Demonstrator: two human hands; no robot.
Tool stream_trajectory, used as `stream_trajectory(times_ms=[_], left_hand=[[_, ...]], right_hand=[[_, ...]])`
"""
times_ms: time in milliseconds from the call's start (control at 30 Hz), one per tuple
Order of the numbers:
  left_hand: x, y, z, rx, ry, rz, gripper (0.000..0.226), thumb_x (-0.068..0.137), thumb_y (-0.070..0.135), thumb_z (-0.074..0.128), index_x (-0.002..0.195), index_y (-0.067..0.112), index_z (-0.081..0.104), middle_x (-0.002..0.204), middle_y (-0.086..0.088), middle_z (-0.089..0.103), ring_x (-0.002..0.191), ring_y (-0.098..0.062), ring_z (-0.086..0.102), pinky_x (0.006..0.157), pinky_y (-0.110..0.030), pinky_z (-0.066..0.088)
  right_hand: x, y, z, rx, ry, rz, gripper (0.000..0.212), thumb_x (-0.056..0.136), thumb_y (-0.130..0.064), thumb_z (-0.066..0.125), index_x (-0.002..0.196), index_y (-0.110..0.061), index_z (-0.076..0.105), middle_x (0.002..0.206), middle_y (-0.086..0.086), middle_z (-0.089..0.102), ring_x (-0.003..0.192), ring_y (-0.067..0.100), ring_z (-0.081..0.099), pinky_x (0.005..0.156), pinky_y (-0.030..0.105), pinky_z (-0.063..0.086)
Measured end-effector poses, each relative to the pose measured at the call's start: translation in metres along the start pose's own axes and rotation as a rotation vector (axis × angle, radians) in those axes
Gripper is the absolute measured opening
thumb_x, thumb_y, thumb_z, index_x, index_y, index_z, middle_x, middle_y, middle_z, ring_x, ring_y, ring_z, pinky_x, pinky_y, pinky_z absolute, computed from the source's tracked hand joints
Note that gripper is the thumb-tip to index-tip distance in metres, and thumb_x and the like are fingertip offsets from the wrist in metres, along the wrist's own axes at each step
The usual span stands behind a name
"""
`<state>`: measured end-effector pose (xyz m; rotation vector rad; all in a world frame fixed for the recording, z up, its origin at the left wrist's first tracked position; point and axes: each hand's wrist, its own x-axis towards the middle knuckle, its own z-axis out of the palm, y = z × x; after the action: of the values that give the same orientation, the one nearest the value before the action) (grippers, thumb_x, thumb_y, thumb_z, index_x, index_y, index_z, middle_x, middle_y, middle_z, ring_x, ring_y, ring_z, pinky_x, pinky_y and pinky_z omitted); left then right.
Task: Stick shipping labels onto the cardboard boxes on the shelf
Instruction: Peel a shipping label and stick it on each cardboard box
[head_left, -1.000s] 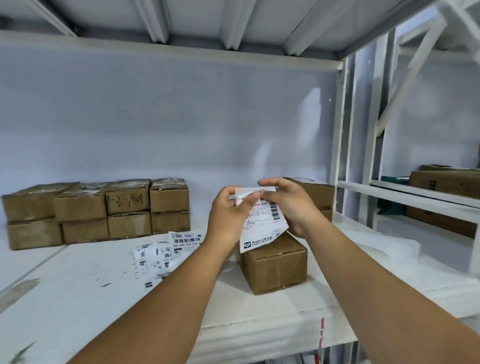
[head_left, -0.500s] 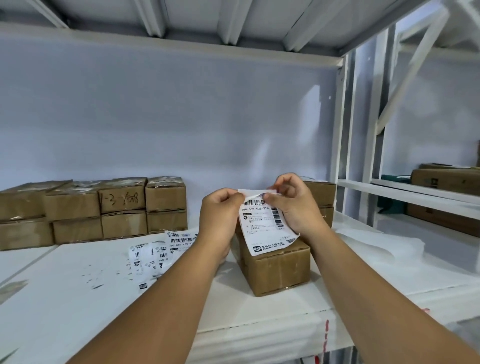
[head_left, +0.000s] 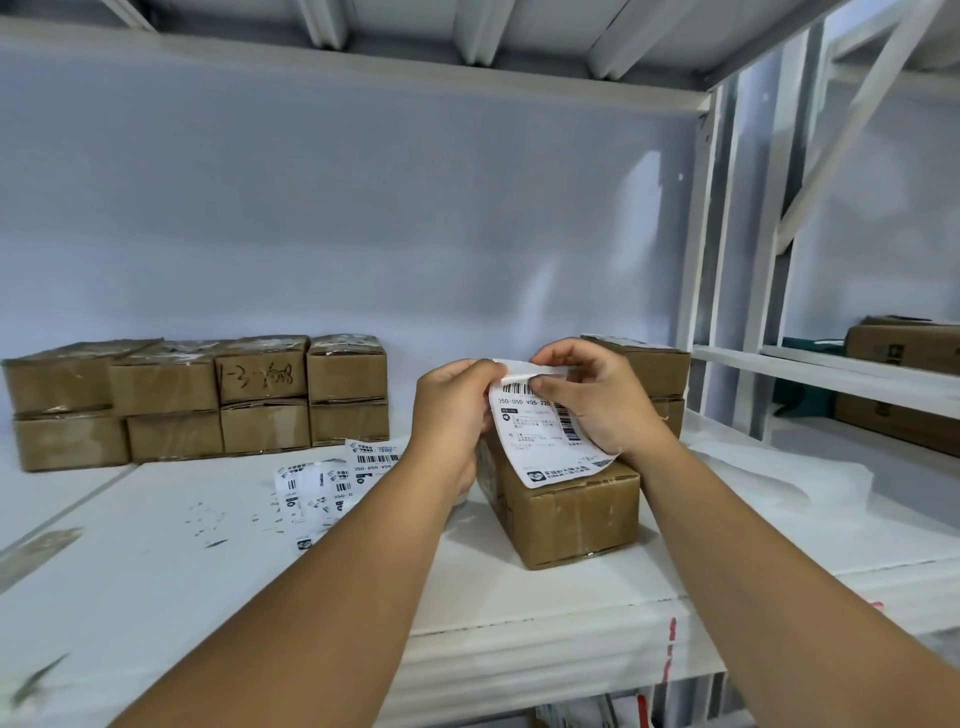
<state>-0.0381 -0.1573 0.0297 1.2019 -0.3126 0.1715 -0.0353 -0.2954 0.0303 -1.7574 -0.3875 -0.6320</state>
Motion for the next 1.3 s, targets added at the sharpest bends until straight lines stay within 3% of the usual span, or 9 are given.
stream_trajectory(times_ms=[200,267,467,667,867,1033,1133,1233,1300], left_hand=[[0.007,-0.005,-0.001,-0.032,0.017,-0.022,0.015,0.087,0.001,0.052,0.076,0.001,0.061,0.039,0.006,0.04,0.036,-0.007,0.029,0.04,-0.018,0.027],[0.008,-0.006,-0.002,-0.052,0.03,-0.039,0.012,0.087,0.001,0.052,0.078,0.0,0.061,0.041,0.005,0.04,0.035,-0.006,0.029,0.038,-0.017,0.027],[0.009,-0.007,-0.002,-0.123,0.078,-0.061,0.014,0.084,-0.003,0.051,0.072,-0.002,0.059,0.053,-0.002,0.034,0.035,-0.006,0.026,0.034,-0.016,0.022],[0.006,-0.003,-0.003,-0.169,0.057,-0.15,0.017,0.084,0.001,0.051,0.068,0.002,0.055,0.036,0.004,0.033,0.031,-0.008,0.026,0.047,-0.024,0.023],[0.004,-0.003,-0.003,-0.123,0.076,-0.166,0.026,0.085,0.002,0.05,0.059,0.004,0.048,0.03,0.003,0.038,0.024,-0.011,0.035,0.037,-0.012,0.033],[0.012,-0.007,-0.01,-0.106,0.111,-0.271,0.026,0.079,0.008,0.051,0.054,0.008,0.046,0.035,0.001,0.041,0.027,-0.013,0.035,0.044,-0.019,0.032],[0.019,-0.01,-0.014,-0.248,0.173,-0.287,0.026,0.08,0.003,0.048,0.055,0.01,0.04,0.042,0.001,0.036,0.03,-0.009,0.027,0.036,-0.013,0.028],[0.02,-0.011,-0.013,-0.233,0.18,-0.212,0.019,0.082,0.003,0.052,0.063,0.006,0.051,0.055,-0.007,0.047,0.044,-0.016,0.039,0.049,-0.022,0.037],[0.017,-0.01,-0.011,-0.196,0.211,-0.14,0.023,0.087,0.001,0.05,0.064,0.005,0.052,0.056,-0.006,0.044,0.04,-0.013,0.037,0.043,-0.018,0.034]], right_hand=[[0.0,0.0,0.0,-0.017,0.054,-0.024,0.038,0.079,0.002,0.071,0.084,-0.034,0.063,0.102,-0.001,0.057,0.084,0.019,0.053,0.077,0.039,0.053],[-0.001,-0.001,0.0,-0.007,0.036,-0.028,0.035,0.08,0.003,0.07,0.08,-0.031,0.065,0.094,-0.002,0.059,0.078,0.022,0.056,0.073,0.041,0.054],[-0.006,-0.006,0.001,-0.018,-0.003,-0.031,0.022,0.081,0.001,0.069,0.077,-0.021,0.069,0.077,0.003,0.066,0.069,0.018,0.063,0.063,0.029,0.052],[-0.006,-0.007,0.001,0.044,-0.017,0.024,0.018,0.08,-0.002,0.071,0.073,-0.018,0.071,0.065,-0.003,0.068,0.06,0.01,0.064,0.054,0.021,0.052],[-0.007,-0.007,0.003,0.02,-0.068,0.043,0.018,0.081,-0.001,0.069,0.072,-0.016,0.067,0.079,-0.007,0.063,0.063,-0.003,0.061,0.062,0.01,0.048],[-0.009,-0.007,0.001,0.021,-0.133,0.076,0.015,0.082,-0.002,0.068,0.074,-0.015,0.067,0.089,-0.008,0.062,0.066,-0.007,0.061,0.061,0.008,0.046],[-0.008,-0.008,-0.001,0.189,-0.113,0.111,0.022,0.082,0.002,0.066,0.068,-0.015,0.067,0.089,0.001,0.063,0.075,0.016,0.06,0.069,0.025,0.048],[-0.006,-0.01,-0.006,0.468,-0.035,0.117,0.024,0.076,0.001,0.064,0.062,-0.017,0.069,0.081,-0.003,0.066,0.069,0.013,0.059,0.065,0.021,0.046],[-0.005,-0.008,-0.01,0.591,0.016,0.112,0.009,0.069,-0.008,0.065,0.069,-0.017,0.066,0.08,-0.003,0.066,0.072,0.012,0.06,0.067,0.023,0.044]])
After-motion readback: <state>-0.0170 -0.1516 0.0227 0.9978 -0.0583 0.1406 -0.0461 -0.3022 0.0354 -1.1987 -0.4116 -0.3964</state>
